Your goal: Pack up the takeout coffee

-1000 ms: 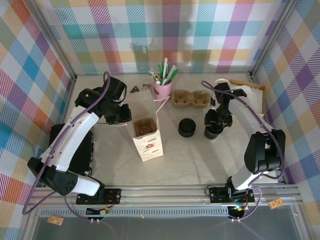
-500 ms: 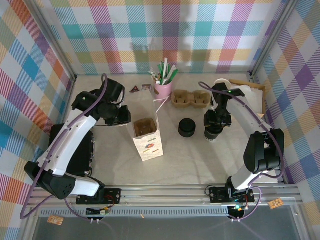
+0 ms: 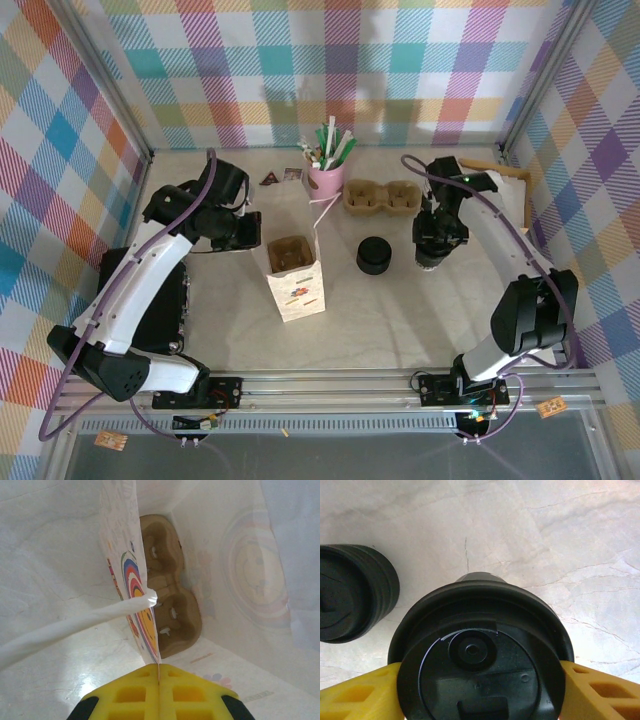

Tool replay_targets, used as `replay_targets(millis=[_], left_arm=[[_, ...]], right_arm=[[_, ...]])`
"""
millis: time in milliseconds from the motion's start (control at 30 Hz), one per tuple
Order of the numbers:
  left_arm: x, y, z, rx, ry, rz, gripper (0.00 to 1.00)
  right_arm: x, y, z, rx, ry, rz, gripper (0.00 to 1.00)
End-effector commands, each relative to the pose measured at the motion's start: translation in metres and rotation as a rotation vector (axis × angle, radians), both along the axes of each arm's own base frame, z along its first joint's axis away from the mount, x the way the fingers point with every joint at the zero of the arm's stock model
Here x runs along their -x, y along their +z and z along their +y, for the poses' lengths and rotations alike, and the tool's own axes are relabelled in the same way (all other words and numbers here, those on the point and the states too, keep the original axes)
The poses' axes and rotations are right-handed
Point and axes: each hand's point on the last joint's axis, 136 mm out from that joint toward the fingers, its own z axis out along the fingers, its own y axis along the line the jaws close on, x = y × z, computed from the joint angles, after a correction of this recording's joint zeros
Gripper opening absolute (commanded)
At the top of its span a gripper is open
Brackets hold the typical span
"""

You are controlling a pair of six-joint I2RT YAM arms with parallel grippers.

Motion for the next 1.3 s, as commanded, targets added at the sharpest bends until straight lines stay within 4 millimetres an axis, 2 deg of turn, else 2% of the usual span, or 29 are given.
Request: replay_targets(millis=[0,167,367,867,1100,1267], left_arm=[[0.0,0.013,-0.009,0.029,-0.065,-0.046,0.0],[-0.004,0.026,-0.015,0.07,-0.088,-0.1,0.0],[-0.006,0.031,-0.032,0.16,-0.152,-0.154,0.0],[0.006,0.022,-0.049,0.232,-0.198,-0.135,0.0],[0.012,0.017,-0.053,0.241,-0.229,-0.094,0.0],[0.002,0.013,-0.061,0.283,-0.176,-0.071,0.0]], right_arm=[[0.007,0.02,0.001,-0.015,-0.044,-0.008,0.0],[0.017,0.032,0.001,-0.032,-0.099,0.001,0.0],[0.031,0.045,0.004,-0.067,-0.188,-0.007,0.0],[0.038,0.071,0.03,-0.093,-0.166,-0.01,0.0],[0.047,0.116,0.046,-0.182,-0.204,-0.038,0.0],[0.047,0.147,0.058,-0.195,-0.156,-0.07,0.0]])
